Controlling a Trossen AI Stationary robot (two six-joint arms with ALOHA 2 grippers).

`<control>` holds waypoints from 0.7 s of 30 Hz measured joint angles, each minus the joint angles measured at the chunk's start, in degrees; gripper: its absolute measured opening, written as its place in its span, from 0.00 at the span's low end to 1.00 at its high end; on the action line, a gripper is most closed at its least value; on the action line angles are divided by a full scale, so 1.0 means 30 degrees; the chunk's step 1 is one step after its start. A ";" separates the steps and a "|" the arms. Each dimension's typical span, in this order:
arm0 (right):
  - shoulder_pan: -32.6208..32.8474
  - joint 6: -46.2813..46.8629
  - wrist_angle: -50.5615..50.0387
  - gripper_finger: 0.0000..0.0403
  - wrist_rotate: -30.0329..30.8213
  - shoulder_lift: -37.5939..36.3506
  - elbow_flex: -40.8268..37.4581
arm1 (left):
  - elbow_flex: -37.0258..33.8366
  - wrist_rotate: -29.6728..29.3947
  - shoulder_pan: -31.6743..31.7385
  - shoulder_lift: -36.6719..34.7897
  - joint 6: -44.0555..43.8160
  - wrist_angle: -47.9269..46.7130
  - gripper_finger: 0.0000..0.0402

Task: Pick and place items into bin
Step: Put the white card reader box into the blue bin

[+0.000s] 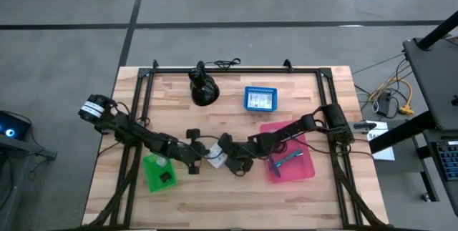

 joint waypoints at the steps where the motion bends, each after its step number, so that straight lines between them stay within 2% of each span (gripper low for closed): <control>1: -0.0005 -0.0024 0.0097 0.45 0.0082 0.0000 -0.0003 | -0.0064 0.0000 0.0000 0.0000 -0.0005 0.0140 0.00; 10: 0.0135 -0.0433 0.1106 0.45 0.0351 0.0066 0.0385 | -0.0082 0.0058 0.0000 0.0000 -0.0005 0.0273 0.00; 13: 0.0165 -0.0355 0.1811 0.45 0.1209 -0.0033 0.0656 | -0.0068 0.0325 -0.0007 0.0005 -0.0012 0.0373 0.00; 14: 0.0149 -0.0243 0.1898 0.45 0.1558 -0.0047 0.0733 | -0.0085 0.1145 0.0000 0.0070 -0.0016 0.0020 0.00; 21: 0.0120 -0.0015 0.1458 0.45 0.1854 -0.0051 0.0857 | -0.0095 0.1018 -0.0036 0.0080 -0.0005 0.0133 0.00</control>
